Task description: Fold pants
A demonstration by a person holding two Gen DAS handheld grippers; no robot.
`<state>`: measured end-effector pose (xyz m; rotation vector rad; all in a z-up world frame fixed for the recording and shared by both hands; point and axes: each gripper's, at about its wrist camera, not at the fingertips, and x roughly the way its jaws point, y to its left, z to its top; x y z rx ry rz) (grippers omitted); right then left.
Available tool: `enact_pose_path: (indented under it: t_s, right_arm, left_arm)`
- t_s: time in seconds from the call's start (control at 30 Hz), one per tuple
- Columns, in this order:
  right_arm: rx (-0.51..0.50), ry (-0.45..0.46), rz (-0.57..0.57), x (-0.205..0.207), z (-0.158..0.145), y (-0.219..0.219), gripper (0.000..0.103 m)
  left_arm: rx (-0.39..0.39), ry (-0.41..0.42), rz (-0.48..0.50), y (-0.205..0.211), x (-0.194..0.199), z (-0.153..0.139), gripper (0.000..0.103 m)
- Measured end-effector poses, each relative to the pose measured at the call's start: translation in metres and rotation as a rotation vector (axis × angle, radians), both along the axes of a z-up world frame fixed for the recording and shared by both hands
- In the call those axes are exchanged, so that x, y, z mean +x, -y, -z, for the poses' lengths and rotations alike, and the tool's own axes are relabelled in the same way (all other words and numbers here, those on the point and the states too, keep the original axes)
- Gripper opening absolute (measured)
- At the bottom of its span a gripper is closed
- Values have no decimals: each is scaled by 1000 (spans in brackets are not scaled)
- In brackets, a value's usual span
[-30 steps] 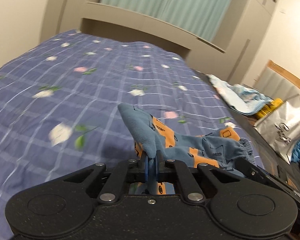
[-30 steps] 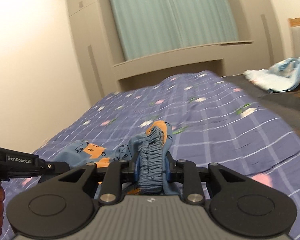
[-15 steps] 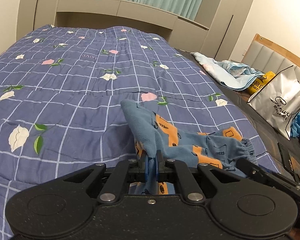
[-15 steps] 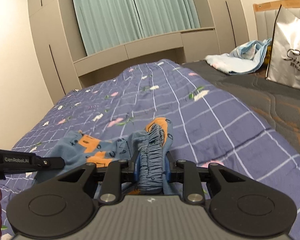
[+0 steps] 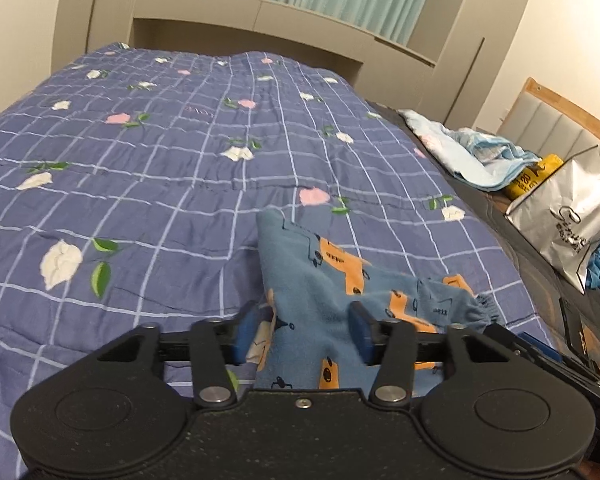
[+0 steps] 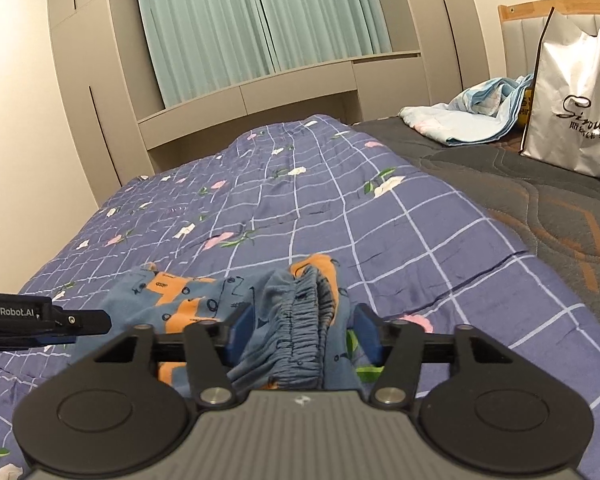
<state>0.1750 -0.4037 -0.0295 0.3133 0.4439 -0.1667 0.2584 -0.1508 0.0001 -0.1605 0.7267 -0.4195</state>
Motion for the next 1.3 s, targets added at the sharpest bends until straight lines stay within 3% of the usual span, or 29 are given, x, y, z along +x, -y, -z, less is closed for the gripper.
enact_pose_path:
  t_s: [0.23, 0.4, 0.9, 1.3]
  right_arm:
    - [-25, 50, -8, -20, -20, -6, 94]
    - [-47, 76, -9, -35, -32, -8, 103]
    - [-125, 117, -12, -83, -59, -27, 103]
    - [-203, 87, -26, -130, -65, -57, 103]
  left_arm:
    - [8, 57, -31, -8, -21, -25, 90]
    - [4, 86, -48, -15, -37, -36, 100]
    - [5, 167, -116, -40, -100, -52, 102]
    - [22, 206, -150, -65, -165, -36, 102]
